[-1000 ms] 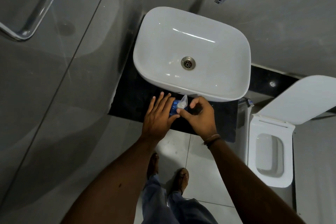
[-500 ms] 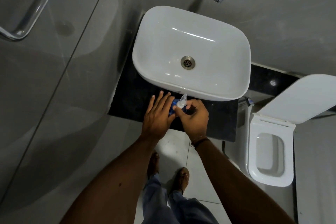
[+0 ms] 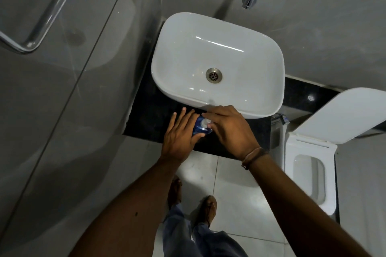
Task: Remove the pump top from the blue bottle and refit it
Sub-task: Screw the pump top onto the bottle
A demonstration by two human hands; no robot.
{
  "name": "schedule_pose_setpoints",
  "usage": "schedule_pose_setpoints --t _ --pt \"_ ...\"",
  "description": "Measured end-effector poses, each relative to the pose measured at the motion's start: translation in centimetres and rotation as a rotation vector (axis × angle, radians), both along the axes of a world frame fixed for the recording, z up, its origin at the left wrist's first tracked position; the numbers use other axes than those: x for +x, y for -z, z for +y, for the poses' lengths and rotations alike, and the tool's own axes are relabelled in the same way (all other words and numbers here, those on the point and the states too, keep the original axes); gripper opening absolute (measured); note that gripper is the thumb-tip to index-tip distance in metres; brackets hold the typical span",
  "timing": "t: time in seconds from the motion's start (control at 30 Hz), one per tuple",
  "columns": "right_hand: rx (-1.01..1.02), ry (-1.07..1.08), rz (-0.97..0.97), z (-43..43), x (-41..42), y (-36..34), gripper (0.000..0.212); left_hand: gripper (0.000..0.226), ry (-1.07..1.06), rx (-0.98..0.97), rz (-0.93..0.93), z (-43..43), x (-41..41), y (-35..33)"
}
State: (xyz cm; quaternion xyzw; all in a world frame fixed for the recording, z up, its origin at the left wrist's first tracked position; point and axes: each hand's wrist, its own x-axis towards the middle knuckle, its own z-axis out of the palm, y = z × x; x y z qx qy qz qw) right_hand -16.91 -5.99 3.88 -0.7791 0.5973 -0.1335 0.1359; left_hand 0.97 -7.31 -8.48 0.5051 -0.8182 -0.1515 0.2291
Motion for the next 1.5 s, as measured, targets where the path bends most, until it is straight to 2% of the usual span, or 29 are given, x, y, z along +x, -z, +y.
schedule_pose_setpoints --t 0.1,0.17,0.3,0.57,0.77,0.83,0.93,1.03,1.07,1.13,1.2,1.37,1.5 --pt "0.073 0.192 0.001 0.5 0.8 0.4 0.037 0.064 -0.002 0.011 0.006 0.0 0.1 -0.1" --pt "0.050 0.314 0.019 1.2 1.7 1.0 0.041 0.065 0.001 0.019 0.005 0.1 0.1 -0.1" --pt "-0.031 0.442 0.011 1.7 3.3 1.7 0.042 0.064 0.005 0.037 -0.005 0.1 0.0 -0.2" --pt "-0.020 0.618 -0.110 1.6 4.6 1.9 0.032 0.064 0.017 0.057 -0.002 0.1 0.1 -0.4" --pt "-0.022 0.627 -0.187 1.8 5.0 1.8 0.028 0.062 0.018 0.065 0.005 0.1 0.1 -0.2" --pt "-0.005 0.637 -0.198 1.7 5.0 1.9 0.036 0.061 0.020 0.066 0.021 0.1 0.1 -0.1" --pt "0.034 0.720 -0.420 2.6 4.6 2.0 0.058 0.062 0.018 0.087 0.034 0.0 0.2 -0.4" --pt "0.024 0.737 -0.671 4.2 2.7 3.5 0.036 0.065 0.021 0.141 0.050 -0.1 0.4 -1.0" --pt "0.102 0.715 -0.694 4.5 2.1 4.0 0.041 0.065 0.021 0.163 0.060 -0.1 0.5 -1.2" --pt "0.309 0.640 -0.660 4.5 1.2 5.0 0.067 0.065 0.012 0.218 0.086 0.1 0.4 -1.6" --pt "0.413 0.549 -0.644 4.1 1.3 5.8 0.078 0.066 -0.008 0.289 0.124 0.2 0.3 -2.1" --pt "0.356 0.558 -0.770 3.0 2.5 7.2 0.062 0.063 -0.026 0.372 0.232 0.3 0.5 -2.8" --pt "0.314 0.562 -0.781 1.5 4.5 7.3 0.061 0.062 -0.132 0.379 0.292 -0.2 2.2 -3.1"
